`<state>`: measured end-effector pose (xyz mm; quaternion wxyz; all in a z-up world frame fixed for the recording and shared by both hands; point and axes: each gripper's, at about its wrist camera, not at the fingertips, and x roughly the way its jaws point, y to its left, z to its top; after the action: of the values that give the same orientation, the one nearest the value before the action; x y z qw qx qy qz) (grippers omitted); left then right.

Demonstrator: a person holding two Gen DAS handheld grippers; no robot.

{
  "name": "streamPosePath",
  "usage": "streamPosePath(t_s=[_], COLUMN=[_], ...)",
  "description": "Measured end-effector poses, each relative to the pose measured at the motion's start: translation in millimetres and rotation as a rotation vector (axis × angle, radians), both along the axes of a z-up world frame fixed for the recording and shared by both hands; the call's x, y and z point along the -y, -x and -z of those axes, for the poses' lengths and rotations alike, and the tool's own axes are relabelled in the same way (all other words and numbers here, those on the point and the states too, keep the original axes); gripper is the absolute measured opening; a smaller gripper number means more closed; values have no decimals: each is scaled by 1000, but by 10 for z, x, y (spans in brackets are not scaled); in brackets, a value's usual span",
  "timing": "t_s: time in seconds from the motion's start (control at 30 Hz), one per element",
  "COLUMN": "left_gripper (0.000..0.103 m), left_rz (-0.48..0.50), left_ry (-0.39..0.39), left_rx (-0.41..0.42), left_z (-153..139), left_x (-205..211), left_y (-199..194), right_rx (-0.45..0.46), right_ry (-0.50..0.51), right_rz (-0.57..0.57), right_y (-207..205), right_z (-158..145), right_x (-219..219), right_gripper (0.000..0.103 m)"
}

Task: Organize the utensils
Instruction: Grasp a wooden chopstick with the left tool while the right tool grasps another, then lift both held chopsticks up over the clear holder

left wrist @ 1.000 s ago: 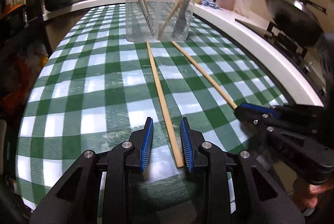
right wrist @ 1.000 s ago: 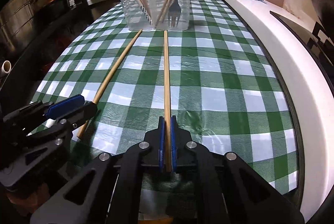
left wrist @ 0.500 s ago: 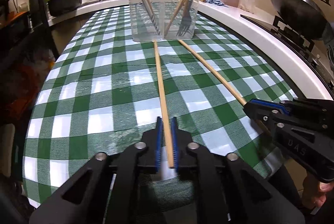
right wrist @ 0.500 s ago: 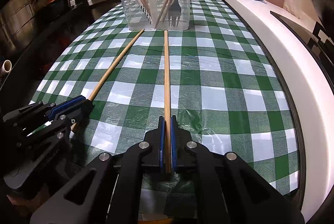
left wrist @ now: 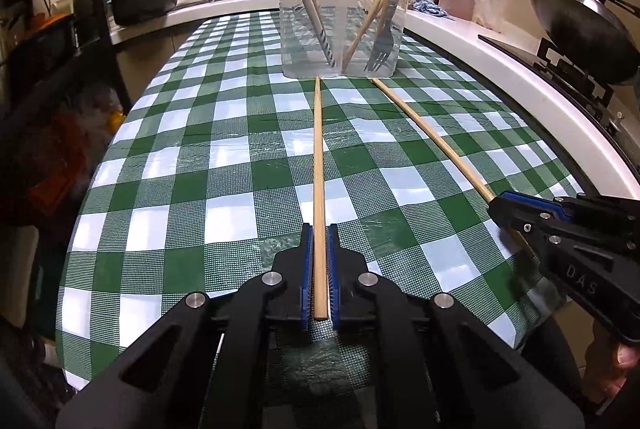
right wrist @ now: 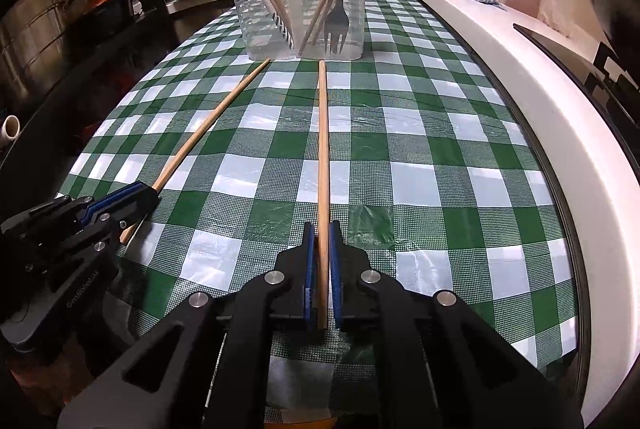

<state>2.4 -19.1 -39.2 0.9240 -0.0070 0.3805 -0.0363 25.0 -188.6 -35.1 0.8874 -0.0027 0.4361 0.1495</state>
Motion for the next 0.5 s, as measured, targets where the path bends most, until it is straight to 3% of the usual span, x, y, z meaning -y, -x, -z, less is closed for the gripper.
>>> streamPosePath(t_s=[0.27,0.5], left_gripper=[7,7], left_rz=[-5,-1], left_ry=[16,24], left_rx=[12,82], left_z=[-94,-380], left_x=[-28,-91], left_y=[34,196], right_rx=[17,127], right_ry=[-16,-15], right_rz=[15,14], right_y=[34,174], right_z=[-79,-465], right_x=[38,81], right_gripper=[6,5])
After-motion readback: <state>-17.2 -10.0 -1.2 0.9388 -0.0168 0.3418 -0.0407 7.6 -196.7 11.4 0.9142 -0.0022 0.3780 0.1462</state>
